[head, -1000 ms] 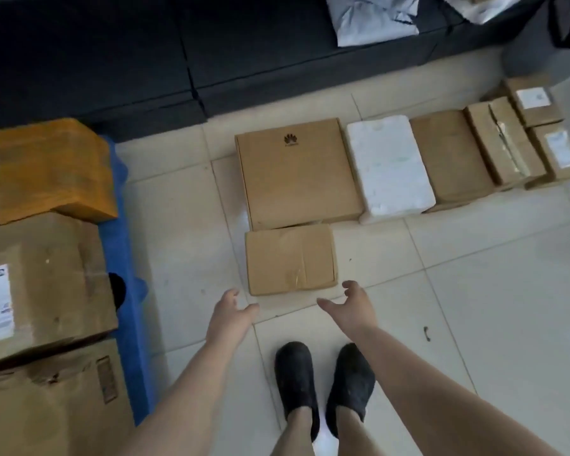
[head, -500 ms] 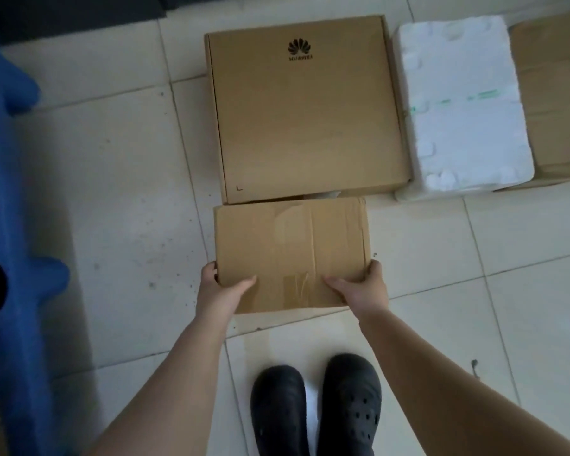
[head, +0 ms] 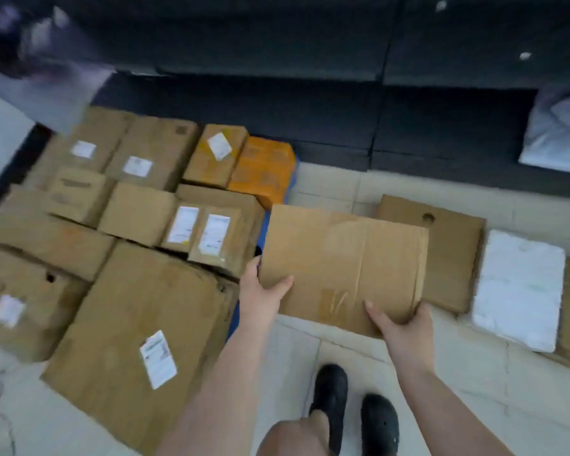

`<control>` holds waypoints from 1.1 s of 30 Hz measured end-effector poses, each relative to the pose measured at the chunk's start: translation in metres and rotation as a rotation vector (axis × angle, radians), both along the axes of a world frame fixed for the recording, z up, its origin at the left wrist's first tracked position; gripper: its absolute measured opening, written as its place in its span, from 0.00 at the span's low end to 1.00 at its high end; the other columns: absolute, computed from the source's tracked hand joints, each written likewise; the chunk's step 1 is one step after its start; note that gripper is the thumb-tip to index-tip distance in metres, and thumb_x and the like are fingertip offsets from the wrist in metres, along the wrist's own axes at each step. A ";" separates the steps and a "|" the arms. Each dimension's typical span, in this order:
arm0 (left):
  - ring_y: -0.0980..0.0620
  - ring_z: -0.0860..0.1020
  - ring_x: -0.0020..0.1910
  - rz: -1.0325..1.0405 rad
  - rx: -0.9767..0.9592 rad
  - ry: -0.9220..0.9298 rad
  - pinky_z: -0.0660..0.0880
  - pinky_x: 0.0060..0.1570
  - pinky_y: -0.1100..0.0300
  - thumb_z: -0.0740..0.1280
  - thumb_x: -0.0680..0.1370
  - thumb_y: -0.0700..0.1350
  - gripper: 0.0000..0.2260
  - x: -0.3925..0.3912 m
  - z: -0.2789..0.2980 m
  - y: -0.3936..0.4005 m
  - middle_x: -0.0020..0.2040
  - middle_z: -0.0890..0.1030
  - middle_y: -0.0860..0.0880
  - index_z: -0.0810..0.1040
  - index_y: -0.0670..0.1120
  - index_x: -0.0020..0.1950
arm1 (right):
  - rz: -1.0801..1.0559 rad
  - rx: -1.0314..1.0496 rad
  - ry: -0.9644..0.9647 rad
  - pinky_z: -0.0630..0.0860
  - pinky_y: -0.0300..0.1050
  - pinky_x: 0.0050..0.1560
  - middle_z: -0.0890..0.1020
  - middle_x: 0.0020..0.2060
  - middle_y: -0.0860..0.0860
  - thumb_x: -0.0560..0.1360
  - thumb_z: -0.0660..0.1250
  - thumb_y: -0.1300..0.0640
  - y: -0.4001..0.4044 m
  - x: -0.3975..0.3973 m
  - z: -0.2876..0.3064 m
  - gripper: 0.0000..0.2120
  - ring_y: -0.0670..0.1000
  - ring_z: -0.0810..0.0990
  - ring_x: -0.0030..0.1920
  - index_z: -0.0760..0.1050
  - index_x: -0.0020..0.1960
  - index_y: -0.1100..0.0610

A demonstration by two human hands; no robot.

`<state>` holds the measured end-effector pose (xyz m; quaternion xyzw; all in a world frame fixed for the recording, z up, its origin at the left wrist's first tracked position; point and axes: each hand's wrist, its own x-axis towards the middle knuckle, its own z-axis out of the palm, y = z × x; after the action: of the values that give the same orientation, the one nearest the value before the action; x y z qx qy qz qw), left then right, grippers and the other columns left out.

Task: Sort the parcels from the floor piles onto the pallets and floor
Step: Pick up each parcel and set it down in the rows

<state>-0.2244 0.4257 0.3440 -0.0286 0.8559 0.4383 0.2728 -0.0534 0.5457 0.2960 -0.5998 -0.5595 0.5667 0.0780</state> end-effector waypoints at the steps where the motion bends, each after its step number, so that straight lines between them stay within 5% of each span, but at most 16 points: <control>1: 0.48 0.75 0.60 0.046 0.031 0.033 0.72 0.62 0.51 0.76 0.68 0.45 0.30 -0.002 0.032 -0.019 0.62 0.75 0.47 0.69 0.49 0.67 | 0.044 0.023 0.030 0.73 0.57 0.58 0.75 0.55 0.55 0.63 0.78 0.44 -0.007 -0.009 0.032 0.30 0.58 0.74 0.56 0.64 0.55 0.53; 7: 0.51 0.71 0.61 0.386 0.161 0.199 0.70 0.59 0.56 0.73 0.73 0.42 0.29 0.019 0.173 -0.159 0.65 0.71 0.49 0.66 0.47 0.71 | 0.365 0.202 0.201 0.70 0.53 0.59 0.72 0.59 0.59 0.64 0.79 0.47 -0.088 -0.060 0.173 0.39 0.59 0.72 0.61 0.66 0.67 0.60; 14: 0.49 0.71 0.62 0.675 0.146 0.354 0.71 0.58 0.54 0.73 0.73 0.43 0.29 0.039 0.239 -0.341 0.67 0.70 0.47 0.65 0.46 0.72 | 0.700 0.141 0.374 0.72 0.57 0.63 0.73 0.62 0.55 0.60 0.78 0.40 -0.251 -0.101 0.224 0.47 0.57 0.72 0.63 0.63 0.70 0.56; 21: 0.45 0.74 0.60 0.861 0.091 0.431 0.72 0.61 0.47 0.76 0.63 0.50 0.34 0.063 0.260 -0.536 0.62 0.72 0.46 0.70 0.48 0.67 | 0.865 0.070 0.423 0.71 0.57 0.63 0.72 0.62 0.55 0.60 0.78 0.40 -0.445 -0.126 0.237 0.47 0.58 0.72 0.63 0.63 0.70 0.58; 25: 0.48 0.73 0.54 0.907 0.094 0.455 0.72 0.58 0.52 0.75 0.71 0.41 0.27 0.061 0.263 -0.631 0.61 0.72 0.47 0.70 0.47 0.68 | 0.898 0.046 0.427 0.71 0.55 0.63 0.72 0.62 0.57 0.61 0.78 0.42 -0.540 -0.135 0.237 0.44 0.59 0.72 0.63 0.65 0.69 0.60; 33: 0.47 0.75 0.54 0.923 0.162 0.445 0.72 0.52 0.55 0.73 0.72 0.39 0.24 -0.004 0.253 -0.755 0.56 0.73 0.48 0.70 0.47 0.65 | 0.945 0.117 0.441 0.71 0.57 0.63 0.74 0.60 0.56 0.61 0.78 0.42 -0.662 -0.211 0.240 0.42 0.58 0.72 0.62 0.66 0.68 0.58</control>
<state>-0.2282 -0.3292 0.5965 -0.2878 0.7548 0.5734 -0.1363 -0.2648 -0.1164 0.5355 -0.1430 -0.7699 0.6208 -0.0368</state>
